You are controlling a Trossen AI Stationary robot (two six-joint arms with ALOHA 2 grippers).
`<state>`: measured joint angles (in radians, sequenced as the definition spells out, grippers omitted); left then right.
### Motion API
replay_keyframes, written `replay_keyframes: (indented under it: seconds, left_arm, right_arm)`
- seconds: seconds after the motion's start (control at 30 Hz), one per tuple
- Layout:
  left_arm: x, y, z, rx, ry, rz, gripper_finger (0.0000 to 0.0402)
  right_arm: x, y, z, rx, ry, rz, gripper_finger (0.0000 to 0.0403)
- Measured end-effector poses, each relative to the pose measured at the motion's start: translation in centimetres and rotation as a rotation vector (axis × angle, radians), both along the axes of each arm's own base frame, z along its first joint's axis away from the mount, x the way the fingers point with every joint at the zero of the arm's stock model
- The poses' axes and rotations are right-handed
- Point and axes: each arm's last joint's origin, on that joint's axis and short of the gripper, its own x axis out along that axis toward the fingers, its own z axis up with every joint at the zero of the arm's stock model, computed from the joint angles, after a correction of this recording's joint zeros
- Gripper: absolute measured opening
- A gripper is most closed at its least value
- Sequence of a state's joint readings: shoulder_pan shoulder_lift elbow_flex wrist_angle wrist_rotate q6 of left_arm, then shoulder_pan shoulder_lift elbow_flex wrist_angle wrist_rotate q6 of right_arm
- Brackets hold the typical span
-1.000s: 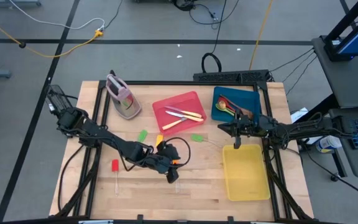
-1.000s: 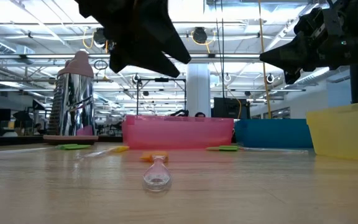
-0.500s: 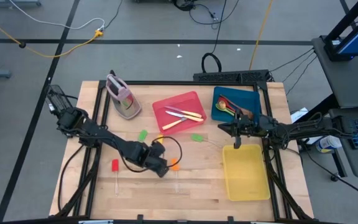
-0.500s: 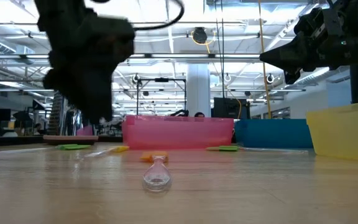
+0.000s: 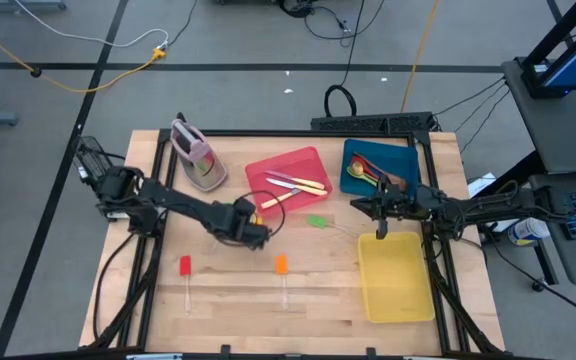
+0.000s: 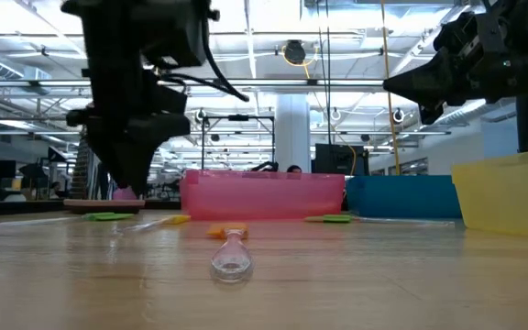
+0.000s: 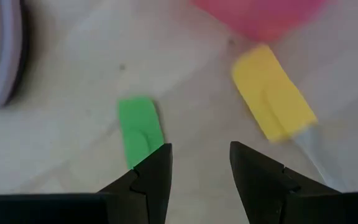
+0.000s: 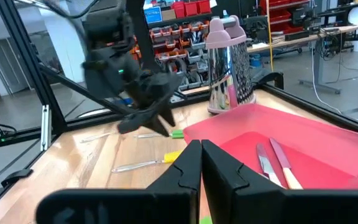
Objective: Pick & Place Kitchen Items
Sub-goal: Put the green spatula into the yellow bin
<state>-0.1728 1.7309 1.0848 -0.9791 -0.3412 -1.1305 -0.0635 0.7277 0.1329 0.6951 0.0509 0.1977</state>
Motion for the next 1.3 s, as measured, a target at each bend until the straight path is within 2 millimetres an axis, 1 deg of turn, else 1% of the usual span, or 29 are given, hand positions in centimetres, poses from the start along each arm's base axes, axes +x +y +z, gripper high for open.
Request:
replay_keyframes:
  seconds: [0.17,0.27,0.43,0.6,0.67,0.73,0.97,1.07,1.13,1.2,1.3]
  left_arm:
    - [-0.5,2.6,-0.8,-0.043,0.061,0.05,0.0168]
    - [-1.2,3.8,-1.8,-0.099,0.089,0.098,0.0168]
    - [-1.9,5.0,-3.8,-0.109,0.038,0.101,0.0168]
    - [-2.4,5.9,-4.7,-0.159,0.027,0.052,0.0168]
    - [-2.4,6.0,-4.7,-0.164,0.027,0.045,0.0163]
    - [-2.4,6.0,-4.7,-0.167,0.025,0.046,0.0147]
    - [-2.2,6.0,-4.8,-0.17,0.019,0.032,0.0047]
    - [-2.2,6.0,-4.8,-0.165,0.018,0.038,0.0015]
    - [-2.3,5.7,-4.6,-0.158,0.01,0.042,0.0012]
    - [-2.0,5.3,-4.4,-0.147,0.009,0.029,0.002]
    - [-1.4,4.3,-3.1,-0.135,-0.038,-0.01,0.0028]
  right_arm:
    - [0.0,0.0,-0.2,0.068,0.015,0.001,0.0004]
    - [0.0,0.0,-0.5,0.092,0.037,-0.001,0.0004]
    - [0.0,0.0,-0.6,0.14,0.046,-0.001,0.0004]
    - [0.0,0.0,-0.9,0.189,0.071,-0.004,0.0004]
    - [0.0,0.0,-1.1,0.194,0.087,-0.004,0.0004]
    - [0.0,0.0,-1.1,0.194,0.092,-0.005,0.0004]
    - [0.0,0.0,-1.1,0.245,0.087,-0.007,0.0004]
    - [0.0,0.0,-1.1,0.245,0.087,-0.007,0.0004]
    - [0.0,0.0,-1.1,0.242,0.087,-0.007,0.0004]
    - [0.0,0.0,-1.1,0.236,0.088,-0.007,0.0004]
    - [0.0,0.0,-1.1,0.219,0.093,-0.008,0.0004]
